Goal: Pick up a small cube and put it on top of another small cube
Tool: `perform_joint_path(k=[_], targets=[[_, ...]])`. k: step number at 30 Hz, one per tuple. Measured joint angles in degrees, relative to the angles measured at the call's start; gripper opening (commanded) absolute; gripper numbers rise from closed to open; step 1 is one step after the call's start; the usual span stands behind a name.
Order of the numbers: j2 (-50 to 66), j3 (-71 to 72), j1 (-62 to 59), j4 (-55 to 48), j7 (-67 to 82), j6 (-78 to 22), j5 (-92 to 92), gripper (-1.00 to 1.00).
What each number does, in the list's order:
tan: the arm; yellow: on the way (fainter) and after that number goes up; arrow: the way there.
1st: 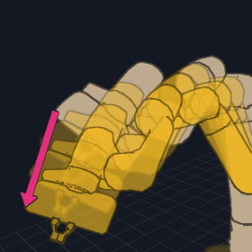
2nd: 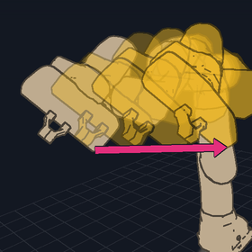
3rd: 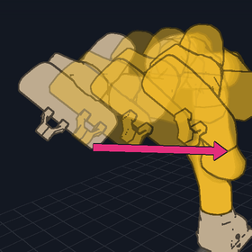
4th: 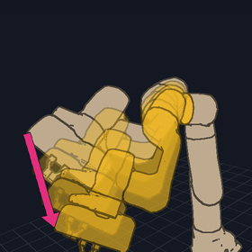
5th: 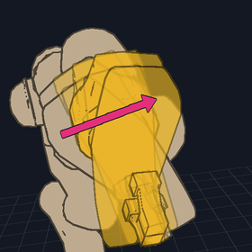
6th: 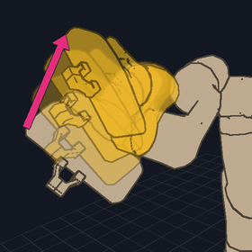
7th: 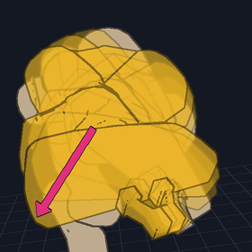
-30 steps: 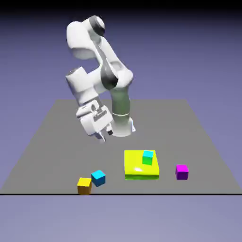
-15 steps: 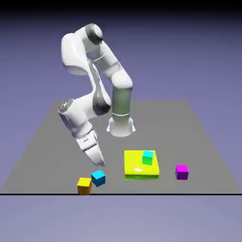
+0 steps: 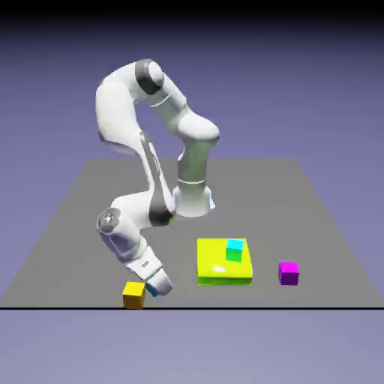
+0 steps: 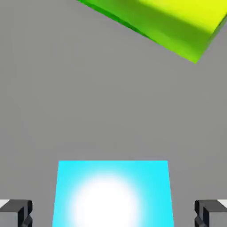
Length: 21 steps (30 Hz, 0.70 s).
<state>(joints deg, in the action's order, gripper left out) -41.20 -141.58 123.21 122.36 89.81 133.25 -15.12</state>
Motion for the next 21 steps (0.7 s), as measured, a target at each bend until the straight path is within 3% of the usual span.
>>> perform_joint_path(k=[4, 21], targets=[[7.19, 6.07, -4.51, -1.53, 0.68, -7.51, 4.99, -1.00], [23.77, 41.38, -18.75, 7.76, -39.61, 12.49, 23.10, -1.00]])
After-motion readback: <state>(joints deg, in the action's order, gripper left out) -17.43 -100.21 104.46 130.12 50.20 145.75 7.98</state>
